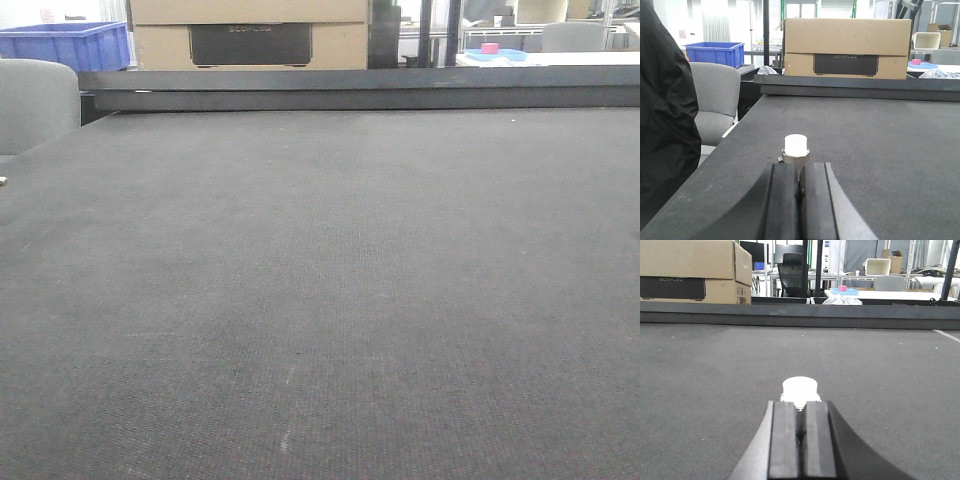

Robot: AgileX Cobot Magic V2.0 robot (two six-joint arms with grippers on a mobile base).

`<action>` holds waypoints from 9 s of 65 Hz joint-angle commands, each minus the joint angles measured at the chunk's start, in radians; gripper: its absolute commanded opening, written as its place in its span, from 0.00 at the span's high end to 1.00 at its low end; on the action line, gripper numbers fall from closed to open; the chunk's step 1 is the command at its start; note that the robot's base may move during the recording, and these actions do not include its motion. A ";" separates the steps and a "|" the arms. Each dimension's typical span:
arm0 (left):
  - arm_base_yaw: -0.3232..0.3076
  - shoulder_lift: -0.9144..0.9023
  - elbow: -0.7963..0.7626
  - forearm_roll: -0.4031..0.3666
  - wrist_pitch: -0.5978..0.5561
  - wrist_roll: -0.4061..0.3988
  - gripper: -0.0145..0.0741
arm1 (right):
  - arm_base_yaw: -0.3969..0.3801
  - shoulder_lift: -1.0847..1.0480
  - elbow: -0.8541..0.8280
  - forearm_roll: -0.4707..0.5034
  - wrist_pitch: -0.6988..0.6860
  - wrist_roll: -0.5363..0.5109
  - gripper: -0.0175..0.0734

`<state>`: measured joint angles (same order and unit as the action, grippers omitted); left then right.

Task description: Place valve from conveyor to right shelf box

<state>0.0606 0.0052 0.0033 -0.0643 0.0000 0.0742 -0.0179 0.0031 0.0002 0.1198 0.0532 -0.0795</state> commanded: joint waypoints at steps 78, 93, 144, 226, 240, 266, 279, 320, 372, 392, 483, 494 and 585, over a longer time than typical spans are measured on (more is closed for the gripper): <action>0.003 0.113 -0.315 0.038 0.119 -0.007 0.89 | 0.002 0.030 -0.349 -0.013 0.121 -0.002 0.96; 0.003 0.357 -0.516 0.097 0.218 -0.007 0.40 | 0.002 0.218 -0.479 -0.013 0.183 -0.002 0.44; -0.087 0.611 -0.693 0.039 0.274 -0.007 0.18 | 0.002 1.123 -1.202 -0.071 0.987 -0.045 0.18; -0.087 0.628 -0.743 0.039 0.344 -0.007 0.18 | 0.002 1.681 -1.283 -0.071 0.982 -0.091 0.98; -0.082 0.783 -0.974 0.047 0.660 -0.007 0.21 | 0.002 1.580 -1.237 -0.028 0.934 -0.091 0.98; 0.066 1.274 -1.424 0.074 1.086 0.037 0.21 | 0.002 1.268 -0.997 -0.009 0.771 -0.091 0.98; 0.076 1.486 -1.533 0.072 1.137 0.055 0.21 | 0.002 1.222 -0.995 -0.005 0.769 -0.091 0.98; 0.076 1.869 -1.541 -0.020 1.026 0.055 0.22 | 0.002 1.219 -0.995 0.019 0.760 -0.091 0.98; 0.076 1.901 -1.541 -0.018 1.063 0.055 0.94 | 0.002 1.219 -0.995 0.019 0.758 -0.091 0.98; 0.028 1.791 -1.508 0.031 1.066 0.055 0.96 | 0.002 1.212 -0.978 0.022 0.752 -0.091 0.98; -0.070 0.858 -1.056 0.022 0.529 0.046 0.96 | 0.002 0.801 -1.005 0.026 0.539 -0.091 0.98; -0.070 0.858 -1.056 0.024 0.527 0.046 0.96 | 0.002 0.801 -1.005 0.026 0.530 -0.091 0.98; -0.070 0.858 -1.056 0.024 0.527 0.046 0.96 | 0.002 0.801 -1.005 0.026 0.513 -0.091 0.98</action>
<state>-0.0027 0.8717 -1.0445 -0.0349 0.5856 0.1275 -0.0179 0.8140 -0.9874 0.1465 0.6454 -0.1663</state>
